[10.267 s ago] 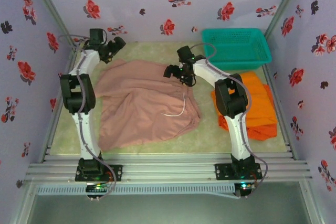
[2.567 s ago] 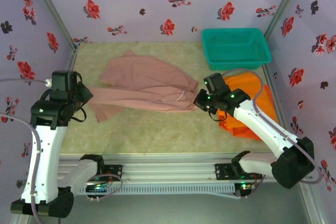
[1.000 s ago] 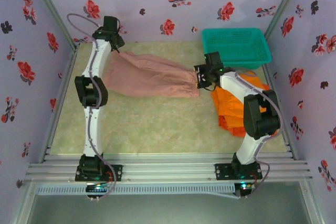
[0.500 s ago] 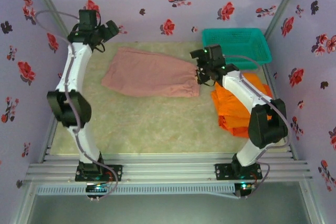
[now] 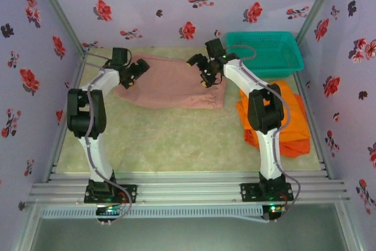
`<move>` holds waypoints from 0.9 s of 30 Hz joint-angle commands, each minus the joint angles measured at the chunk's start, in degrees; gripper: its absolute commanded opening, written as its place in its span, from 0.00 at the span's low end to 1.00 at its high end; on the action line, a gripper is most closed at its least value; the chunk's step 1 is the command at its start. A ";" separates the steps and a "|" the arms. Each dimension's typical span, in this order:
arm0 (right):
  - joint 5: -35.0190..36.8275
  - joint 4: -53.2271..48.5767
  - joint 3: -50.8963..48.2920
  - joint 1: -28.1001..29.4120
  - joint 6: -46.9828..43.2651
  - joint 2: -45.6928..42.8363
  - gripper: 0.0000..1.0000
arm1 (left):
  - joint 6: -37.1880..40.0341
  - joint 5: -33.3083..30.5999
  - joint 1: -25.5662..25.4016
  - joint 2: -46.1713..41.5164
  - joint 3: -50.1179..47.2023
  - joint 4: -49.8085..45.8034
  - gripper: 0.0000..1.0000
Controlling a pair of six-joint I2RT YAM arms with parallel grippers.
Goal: Fold and stack the shorts
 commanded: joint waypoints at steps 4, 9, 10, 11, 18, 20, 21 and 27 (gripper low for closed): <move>-0.34 -6.91 2.79 -3.80 -6.38 5.21 0.99 | -0.76 -2.33 1.60 1.47 -5.06 6.09 0.99; -0.79 -5.92 1.59 -4.84 -6.50 6.09 0.99 | -0.43 -5.11 4.01 -0.55 -11.32 6.69 0.99; -1.03 -5.74 1.39 -4.85 -6.50 6.09 0.99 | -0.26 -5.61 4.22 -1.16 -12.59 6.74 0.99; -1.43 -5.72 1.17 -4.73 -6.51 6.09 0.99 | 0.05 -6.12 4.42 -2.08 -14.09 6.70 0.99; -5.43 -2.47 -5.76 -3.24 -6.14 1.05 0.99 | -0.80 -8.85 4.52 -11.58 -28.82 7.90 0.99; -6.39 -1.27 -9.56 -2.12 -6.19 -2.06 0.99 | -1.73 -9.96 4.56 -15.39 -34.20 8.74 0.99; -6.78 -0.46 -12.02 -1.44 -6.03 -3.90 0.99 | -2.20 -10.34 4.57 -18.03 -36.93 8.97 0.99; -6.74 4.15 -25.96 3.47 -6.26 -17.72 0.99 | -2.75 -10.44 4.95 -36.39 -46.06 5.57 1.00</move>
